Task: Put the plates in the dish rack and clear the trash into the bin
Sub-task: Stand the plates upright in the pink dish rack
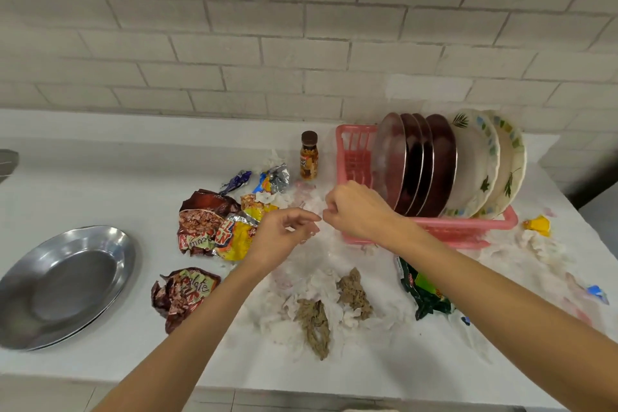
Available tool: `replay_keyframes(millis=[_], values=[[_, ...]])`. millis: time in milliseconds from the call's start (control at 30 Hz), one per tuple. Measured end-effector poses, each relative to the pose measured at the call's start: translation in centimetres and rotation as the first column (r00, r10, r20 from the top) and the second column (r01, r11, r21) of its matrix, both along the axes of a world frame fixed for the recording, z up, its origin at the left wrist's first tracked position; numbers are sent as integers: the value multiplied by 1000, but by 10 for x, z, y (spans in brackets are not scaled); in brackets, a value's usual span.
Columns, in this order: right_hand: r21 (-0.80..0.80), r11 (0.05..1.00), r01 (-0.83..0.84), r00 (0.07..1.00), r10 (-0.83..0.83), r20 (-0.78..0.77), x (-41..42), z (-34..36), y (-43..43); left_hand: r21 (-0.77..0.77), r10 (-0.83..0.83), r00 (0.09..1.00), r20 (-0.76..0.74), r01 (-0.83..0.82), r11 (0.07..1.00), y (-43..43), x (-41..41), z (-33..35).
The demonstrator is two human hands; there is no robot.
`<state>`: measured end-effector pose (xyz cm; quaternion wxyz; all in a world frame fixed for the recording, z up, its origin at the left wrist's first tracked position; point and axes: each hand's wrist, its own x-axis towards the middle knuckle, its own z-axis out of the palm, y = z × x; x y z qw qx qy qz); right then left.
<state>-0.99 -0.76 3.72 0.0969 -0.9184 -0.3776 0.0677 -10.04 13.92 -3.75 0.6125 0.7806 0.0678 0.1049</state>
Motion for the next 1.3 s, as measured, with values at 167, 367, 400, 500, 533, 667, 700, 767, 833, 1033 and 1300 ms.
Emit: replay_keyframes(millis=[167,367,400,500,533,667,700,767,833,1033,1300], values=[[68,979,-193,978,197,-66,-23,-34,37,32,171,985,5,-171,985,41,-52,3],[191,907,-376,903,405,-144,-59,-61,83,312,366,930,14,-352,883,82,-112,-2],[207,894,-397,889,431,-154,-64,-64,91,355,394,919,13,-372,857,90,-123,-5],[272,871,-409,867,464,-182,-82,-77,113,457,514,858,-8,-454,765,118,-157,-15],[291,869,-400,863,464,-200,-88,-80,119,465,565,825,-19,-493,735,128,-168,-20],[410,848,-337,839,468,-278,-105,-87,138,492,795,597,-109,-662,565,172,-212,-36],[426,847,-318,830,466,-306,-108,-89,140,509,854,501,-139,-704,496,186,-225,-40],[436,854,-285,812,457,-363,-113,-91,143,511,931,297,-210,-778,364,214,-252,-47],[435,863,-256,802,441,-403,-114,-95,144,518,933,154,-326,-796,313,238,-277,-55],[409,899,-154,804,355,-477,-105,-102,144,481,812,182,-555,-726,491,260,-284,-78],[393,912,-118,766,335,-548,-108,-108,139,414,842,166,-513,-812,412,273,-290,-77]])
